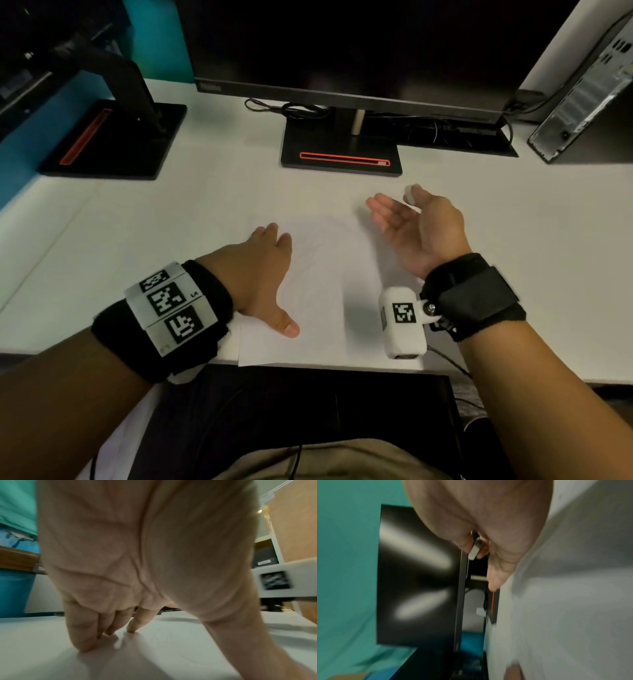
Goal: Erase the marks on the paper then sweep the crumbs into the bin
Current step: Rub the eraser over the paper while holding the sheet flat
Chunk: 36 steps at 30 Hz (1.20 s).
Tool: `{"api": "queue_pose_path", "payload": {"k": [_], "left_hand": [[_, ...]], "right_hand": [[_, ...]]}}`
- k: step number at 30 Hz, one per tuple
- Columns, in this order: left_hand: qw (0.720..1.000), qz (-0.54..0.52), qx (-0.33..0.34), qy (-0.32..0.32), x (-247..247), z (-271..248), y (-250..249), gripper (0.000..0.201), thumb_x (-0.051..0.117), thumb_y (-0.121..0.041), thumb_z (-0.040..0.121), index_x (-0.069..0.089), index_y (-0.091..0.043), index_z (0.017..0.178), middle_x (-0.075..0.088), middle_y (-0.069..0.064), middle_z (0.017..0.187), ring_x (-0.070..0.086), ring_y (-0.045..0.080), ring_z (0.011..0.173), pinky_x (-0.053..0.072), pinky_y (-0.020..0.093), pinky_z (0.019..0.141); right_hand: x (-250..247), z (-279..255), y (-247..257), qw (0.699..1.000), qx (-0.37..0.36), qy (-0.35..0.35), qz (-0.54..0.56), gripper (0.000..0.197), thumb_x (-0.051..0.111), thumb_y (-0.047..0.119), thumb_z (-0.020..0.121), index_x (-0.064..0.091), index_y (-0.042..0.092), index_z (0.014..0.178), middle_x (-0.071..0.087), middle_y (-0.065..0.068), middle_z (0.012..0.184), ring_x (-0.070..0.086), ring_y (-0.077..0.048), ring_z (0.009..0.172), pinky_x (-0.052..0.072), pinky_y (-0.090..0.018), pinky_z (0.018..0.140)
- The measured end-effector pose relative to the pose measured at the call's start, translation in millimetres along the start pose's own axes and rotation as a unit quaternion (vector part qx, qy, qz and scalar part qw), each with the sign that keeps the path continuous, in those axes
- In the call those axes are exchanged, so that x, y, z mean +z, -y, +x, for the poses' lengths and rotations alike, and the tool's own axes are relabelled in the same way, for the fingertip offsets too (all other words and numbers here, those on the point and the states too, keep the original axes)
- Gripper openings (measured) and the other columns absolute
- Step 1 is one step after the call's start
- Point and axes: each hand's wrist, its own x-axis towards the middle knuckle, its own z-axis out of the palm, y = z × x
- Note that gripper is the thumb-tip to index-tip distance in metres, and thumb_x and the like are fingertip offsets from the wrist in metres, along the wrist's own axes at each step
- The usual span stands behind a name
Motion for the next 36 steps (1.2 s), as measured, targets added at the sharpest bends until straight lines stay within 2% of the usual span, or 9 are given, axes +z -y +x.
{"api": "queue_pose_path", "payload": {"k": [5,10,14,18,23,28,31,33,36], "left_hand": [[1.000,0.018,-0.012,0.008,-5,2,-7,0.145,0.079,-0.072,0.064,-0.011,-0.007,0.158,-0.010,0.019,0.165,0.001,0.031,0.154,0.031,0.047,0.118],[1.000,0.018,-0.008,0.002,-3,0,-5,0.144,0.078,-0.073,0.064,-0.010,-0.007,0.158,-0.012,0.019,0.165,-0.001,0.030,0.154,0.031,0.048,0.119],[1.000,0.024,-0.010,-0.008,-3,-1,-5,0.145,0.078,-0.074,0.063,-0.009,-0.007,0.158,-0.011,0.020,0.165,-0.001,0.031,0.154,0.032,0.049,0.118],[0.999,0.033,-0.017,0.009,6,-9,0,0.147,0.076,-0.075,0.065,-0.018,-0.007,0.156,-0.020,0.019,0.164,-0.009,0.030,0.154,0.028,0.048,0.120],[0.999,0.019,-0.024,0.022,12,-16,7,0.148,0.075,-0.076,0.064,-0.023,-0.013,0.155,-0.027,0.013,0.163,-0.015,0.026,0.153,0.023,0.046,0.122],[1.000,0.001,-0.014,0.013,14,-20,10,0.150,0.079,-0.075,0.059,-0.018,-0.018,0.157,-0.023,0.011,0.165,-0.010,0.025,0.154,0.022,0.045,0.122],[1.000,-0.001,-0.011,-0.009,11,-19,11,0.141,0.077,-0.079,0.058,-0.001,-0.019,0.160,-0.001,0.013,0.166,0.009,0.029,0.152,0.033,0.046,0.117],[0.999,-0.015,-0.011,-0.049,7,-16,11,0.118,0.071,-0.081,0.062,0.024,-0.021,0.153,0.026,0.009,0.153,0.030,0.028,0.139,0.043,0.046,0.107],[0.996,-0.005,-0.011,-0.087,3,-10,12,0.100,0.074,-0.076,0.065,0.035,-0.023,0.140,0.037,0.004,0.131,0.038,0.026,0.121,0.049,0.046,0.094]], "right_hand": [[-1,-18,-35,0.936,0.227,0.202,-0.177,0.032,0.042,0.025,0.109,0.054,-0.002,0.119,0.065,-0.034,0.127,0.068,-0.043,0.117,0.057,-0.048,0.098],[-44,20,24,0.995,0.092,0.033,-0.031,0.036,0.039,0.027,0.110,0.058,0.006,0.087,0.062,-0.029,0.135,0.071,-0.038,0.111,0.058,-0.047,0.091],[-56,20,51,1.000,0.011,-0.018,0.000,0.037,0.043,0.029,0.109,0.054,0.014,0.077,0.060,-0.026,0.140,0.071,-0.037,0.114,0.059,-0.045,0.094],[-25,-11,22,0.992,0.080,0.092,-0.032,0.044,0.042,0.028,0.108,0.060,0.011,0.071,0.062,-0.028,0.136,0.069,-0.037,0.116,0.056,-0.043,0.096],[-16,-17,-13,0.926,0.257,0.183,-0.210,0.051,0.041,0.030,0.108,0.072,-0.006,0.089,0.068,-0.030,0.126,0.068,-0.039,0.119,0.055,-0.047,0.098],[-35,19,33,0.996,0.075,-0.016,-0.051,0.037,0.042,0.028,0.109,0.057,0.010,0.080,0.070,-0.022,0.124,0.075,-0.035,0.102,0.064,-0.044,0.083],[-27,13,33,0.991,0.039,0.003,-0.127,0.024,0.051,0.027,0.106,0.059,0.016,0.086,0.069,-0.010,0.087,0.069,-0.019,0.068,0.060,-0.028,0.058],[-6,-1,24,0.943,0.051,0.097,-0.314,0.016,0.057,0.022,0.103,0.061,0.015,0.089,0.061,-0.007,0.073,0.055,-0.015,0.055,0.050,-0.023,0.048],[30,-20,0,0.749,0.042,0.244,-0.614,0.017,0.062,0.020,0.101,0.065,0.007,0.091,0.066,-0.008,0.069,0.056,-0.017,0.053,0.050,-0.026,0.051]]}}
